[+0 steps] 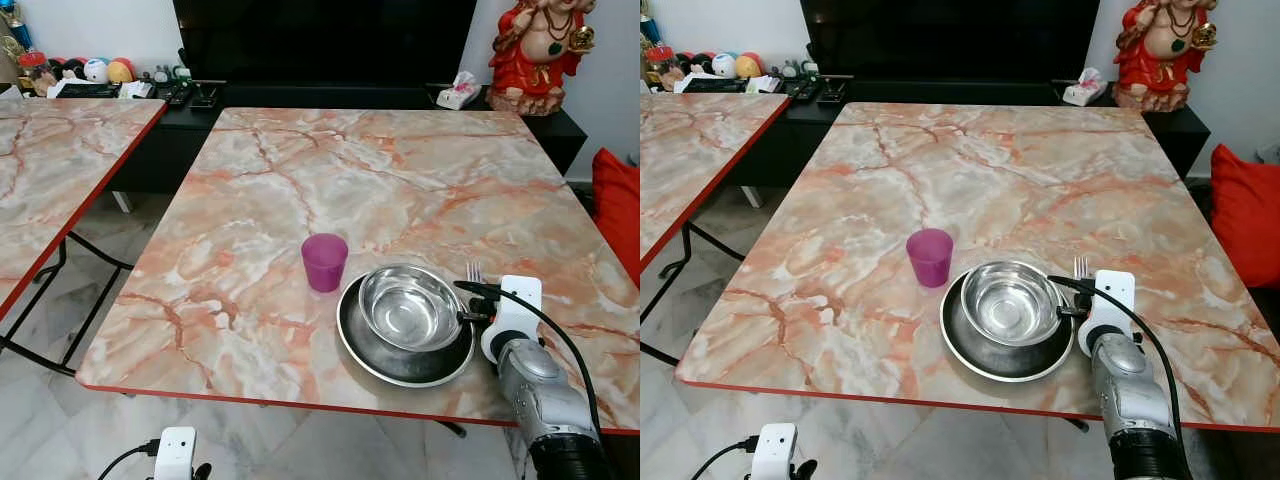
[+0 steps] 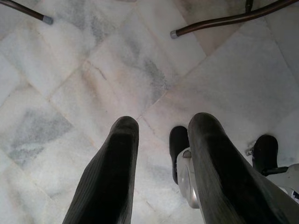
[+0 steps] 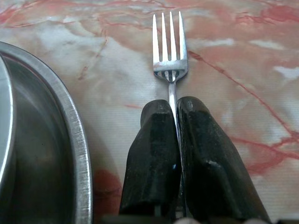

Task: Setting the table

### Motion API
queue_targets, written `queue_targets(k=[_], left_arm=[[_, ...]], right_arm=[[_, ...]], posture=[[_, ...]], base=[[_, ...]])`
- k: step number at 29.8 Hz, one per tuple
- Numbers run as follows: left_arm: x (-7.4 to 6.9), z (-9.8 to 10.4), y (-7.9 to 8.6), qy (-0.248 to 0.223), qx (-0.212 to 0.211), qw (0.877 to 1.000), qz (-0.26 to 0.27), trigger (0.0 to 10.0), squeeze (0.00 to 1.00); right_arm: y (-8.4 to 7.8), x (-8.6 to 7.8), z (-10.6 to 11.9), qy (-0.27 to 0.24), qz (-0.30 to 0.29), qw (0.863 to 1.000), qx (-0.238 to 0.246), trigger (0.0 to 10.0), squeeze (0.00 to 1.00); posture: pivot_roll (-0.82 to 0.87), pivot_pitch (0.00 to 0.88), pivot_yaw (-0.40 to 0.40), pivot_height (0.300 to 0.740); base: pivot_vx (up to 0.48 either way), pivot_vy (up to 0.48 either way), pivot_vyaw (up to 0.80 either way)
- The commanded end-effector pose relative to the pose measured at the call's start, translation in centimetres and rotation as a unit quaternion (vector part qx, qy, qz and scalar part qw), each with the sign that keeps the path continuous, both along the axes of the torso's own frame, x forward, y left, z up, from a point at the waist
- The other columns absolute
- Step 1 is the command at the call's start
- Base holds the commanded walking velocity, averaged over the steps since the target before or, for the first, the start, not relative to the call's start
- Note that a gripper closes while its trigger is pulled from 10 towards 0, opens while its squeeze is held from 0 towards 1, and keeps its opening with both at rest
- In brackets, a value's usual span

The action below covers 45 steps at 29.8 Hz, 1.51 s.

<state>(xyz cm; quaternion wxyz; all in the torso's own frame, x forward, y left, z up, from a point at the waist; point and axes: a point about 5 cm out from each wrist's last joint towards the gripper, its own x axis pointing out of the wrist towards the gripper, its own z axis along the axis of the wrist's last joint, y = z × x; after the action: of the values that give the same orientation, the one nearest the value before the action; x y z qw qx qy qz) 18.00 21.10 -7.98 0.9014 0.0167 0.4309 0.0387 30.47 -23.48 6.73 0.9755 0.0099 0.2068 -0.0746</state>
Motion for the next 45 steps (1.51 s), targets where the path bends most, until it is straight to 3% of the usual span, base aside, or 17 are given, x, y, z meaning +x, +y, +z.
queue_targets(k=[1, 2, 3, 5, 13, 28, 29, 30, 31, 32, 33, 34, 35, 45], left_arm=[[-0.5, -0.2, 0.0, 0.009, 0.001, 1.0, 0.0, 10.0, 0.0], [-0.5, -0.2, 0.0, 0.009, 0.0, 1.0, 0.0, 10.0, 0.0], [-0.5, -0.2, 0.0, 0.009, 0.0, 1.0, 0.0, 10.0, 0.0], [-0.5, -0.2, 0.1, 0.009, 0.0, 1.0, 0.0, 10.0, 0.0], [-0.3, -0.1, 0.1, 0.007, 0.0, 1.0, -0.002, 10.0, 0.0], [0.0, -0.1, -0.1, 0.006, 0.001, 1.0, -0.004, 10.0, 0.0], [0.1, 0.0, -0.2, 0.006, 0.001, 1.0, -0.004, 10.0, 0.0], [0.1, 0.0, -0.3, 0.006, 0.001, 1.0, -0.004, 10.0, 0.0], [0.1, 0.0, -0.3, 0.006, 0.001, 1.0, -0.004, 10.0, 0.0], [0.2, 0.0, -0.4, 0.006, 0.001, 1.0, -0.005, 10.0, 0.0], [0.2, 0.0, -0.4, 0.006, 0.001, 1.0, -0.005, 10.0, 0.0], [0.2, 0.0, -0.4, 0.006, 0.001, 1.0, -0.005, 10.0, 0.0], [0.2, 0.0, -0.4, 0.006, 0.001, 1.0, -0.005, 10.0, 0.0], [-0.1, -0.1, -0.2, 0.008, 0.003, 1.0, -0.015, 10.0, 0.0]], right_arm=[[0.0, 0.1, -0.1, 0.002, 0.001, 1.0, -0.001, 10.0, 0.0], [0.0, 0.1, -0.1, 0.002, 0.001, 1.0, -0.001, 10.0, 0.0], [0.0, 0.1, -0.1, 0.002, 0.001, 1.0, 0.0, 10.0, 0.1], [0.1, 0.1, 0.0, 0.0, 0.003, 1.0, 0.002, 10.0, 0.49], [0.1, 0.2, 0.0, -0.001, 0.003, 1.0, -0.001, 10.0, 0.47], [0.1, 0.2, -0.1, 0.001, 0.002, 1.0, 0.0, 10.0, 0.5], [0.1, 0.2, -0.1, 0.001, 0.002, 1.0, 0.0, 10.0, 0.79], [0.1, 0.2, -0.1, 0.0, 0.001, 1.0, 0.0, 10.0, 0.92], [0.1, 0.2, -0.1, 0.0, 0.001, 1.0, 0.0, 10.0, 0.92], [0.1, 0.2, 0.0, -0.001, 0.0, 1.0, -0.001, 10.0, 0.84], [0.1, 0.2, 0.0, -0.001, 0.0, 1.0, -0.001, 10.0, 0.47], [0.1, 0.2, 0.0, -0.002, 0.0, 1.0, -0.002, 10.0, 0.47], [0.1, 0.3, 0.1, -0.007, -0.001, 1.0, -0.002, 10.0, 0.0], [-0.5, 0.9, 2.3, -0.076, -0.023, 0.997, -0.009, 10.0, 0.0]], posture=[[0.03, 0.024, 0.008, 0.736], [0.03, 0.024, 0.008, 0.736], [0.03, 0.024, 0.009, 0.736], [0.03, 0.024, 0.009, 0.736], [0.03, 0.025, 0.009, 0.736], [0.03, 0.026, 0.01, 0.736], [0.03, 0.025, 0.01, 0.736], [0.03, 0.025, 0.011, 0.736], [0.03, 0.025, 0.011, 0.736], [0.03, 0.025, 0.011, 0.736], [0.03, 0.025, 0.011, 0.736], [0.03, 0.025, 0.011, 0.736], [0.03, 0.025, 0.011, 0.736], [0.03, 0.025, 0.013, 0.736]], base=[[0.0, 0.0, 0.0], [0.0, 0.0, 0.0], [0.0, 0.0, 0.0], [0.0, 0.0, 0.0], [0.0, 0.0, 0.0], [0.0, 0.0, 0.0], [0.0, 0.0, 0.0], [0.0, 0.0, 0.0], [0.0, 0.0, 0.0], [0.0, 0.0, 0.0], [0.0, 0.0, 0.0], [0.0, 0.0, 0.0], [0.0, 0.0, 0.0], [0.0, 0.0, 0.0]])
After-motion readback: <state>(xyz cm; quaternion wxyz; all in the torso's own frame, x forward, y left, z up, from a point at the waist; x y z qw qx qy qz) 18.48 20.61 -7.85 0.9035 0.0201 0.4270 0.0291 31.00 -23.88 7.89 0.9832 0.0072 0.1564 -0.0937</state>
